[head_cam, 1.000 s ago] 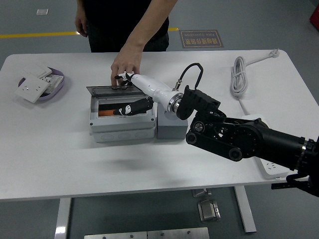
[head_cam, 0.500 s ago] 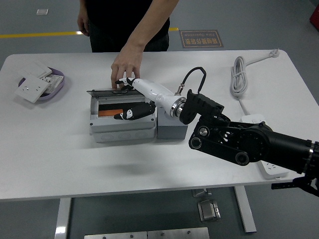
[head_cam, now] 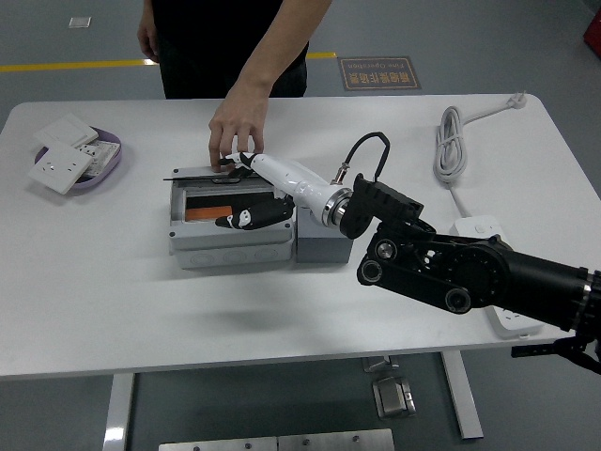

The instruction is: Pick up the cylinder from the cube,place it in the box,flap close box

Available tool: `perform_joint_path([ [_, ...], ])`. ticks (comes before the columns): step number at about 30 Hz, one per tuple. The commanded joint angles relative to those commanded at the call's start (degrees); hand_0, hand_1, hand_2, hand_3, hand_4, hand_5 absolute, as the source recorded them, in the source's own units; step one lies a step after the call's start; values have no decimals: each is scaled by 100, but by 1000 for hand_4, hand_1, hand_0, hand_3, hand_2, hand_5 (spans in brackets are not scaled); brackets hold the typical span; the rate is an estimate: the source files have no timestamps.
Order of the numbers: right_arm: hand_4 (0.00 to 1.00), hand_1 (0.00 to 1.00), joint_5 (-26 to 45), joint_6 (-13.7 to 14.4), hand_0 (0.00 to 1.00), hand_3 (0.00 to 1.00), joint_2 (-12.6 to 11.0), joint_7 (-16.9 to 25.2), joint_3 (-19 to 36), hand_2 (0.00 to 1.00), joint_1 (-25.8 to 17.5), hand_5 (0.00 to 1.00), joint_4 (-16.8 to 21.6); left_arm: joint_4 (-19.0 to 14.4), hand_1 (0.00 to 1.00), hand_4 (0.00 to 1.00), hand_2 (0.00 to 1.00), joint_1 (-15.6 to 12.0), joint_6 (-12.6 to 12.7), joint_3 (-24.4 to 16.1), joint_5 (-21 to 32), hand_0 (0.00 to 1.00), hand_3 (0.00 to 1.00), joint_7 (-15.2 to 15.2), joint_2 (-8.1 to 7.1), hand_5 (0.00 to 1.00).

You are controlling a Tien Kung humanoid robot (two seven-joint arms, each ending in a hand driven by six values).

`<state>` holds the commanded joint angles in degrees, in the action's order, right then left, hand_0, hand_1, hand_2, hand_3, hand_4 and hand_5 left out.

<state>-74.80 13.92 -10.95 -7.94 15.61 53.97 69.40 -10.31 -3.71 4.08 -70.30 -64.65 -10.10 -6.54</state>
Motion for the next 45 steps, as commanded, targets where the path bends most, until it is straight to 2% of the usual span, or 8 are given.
perform_joint_path([
  [1,874,781,12,-2,867,910,-2,4,-8,812,-7,445,4,0,596,579,548,-2,0,3,4,575,577,0,1,321],
  [2,810,782,23,-5,867,910,-1,7,-23,812,-13,420,10,0,596,579,548,-3,0,4,3,575,578,-1,2,322],
  [13,838,782,76,-27,867,911,-24,1,-124,812,7,434,130,0,596,578,548,0,0,-13,-16,575,578,-12,-3,320],
  [20,818,782,-205,-48,867,911,-119,-93,160,812,-42,420,69,0,596,578,548,0,0,-25,-41,575,578,-20,3,320],
  [25,818,782,-720,-9,867,911,-356,-218,755,812,-365,420,28,0,596,578,548,-22,10,-22,-38,575,578,-39,21,320],
  [31,816,783,-1348,246,867,911,-518,-118,1713,812,-1085,423,113,0,596,578,548,-61,21,30,27,575,578,-34,99,319],
  [39,805,780,-1389,825,863,895,-440,716,3409,804,-2312,409,338,0,596,579,548,-128,37,165,189,575,577,7,232,322],
  [45,787,773,-704,924,860,861,-407,1512,4529,789,-3081,392,451,0,596,578,548,-155,47,241,267,576,577,31,277,321],
])
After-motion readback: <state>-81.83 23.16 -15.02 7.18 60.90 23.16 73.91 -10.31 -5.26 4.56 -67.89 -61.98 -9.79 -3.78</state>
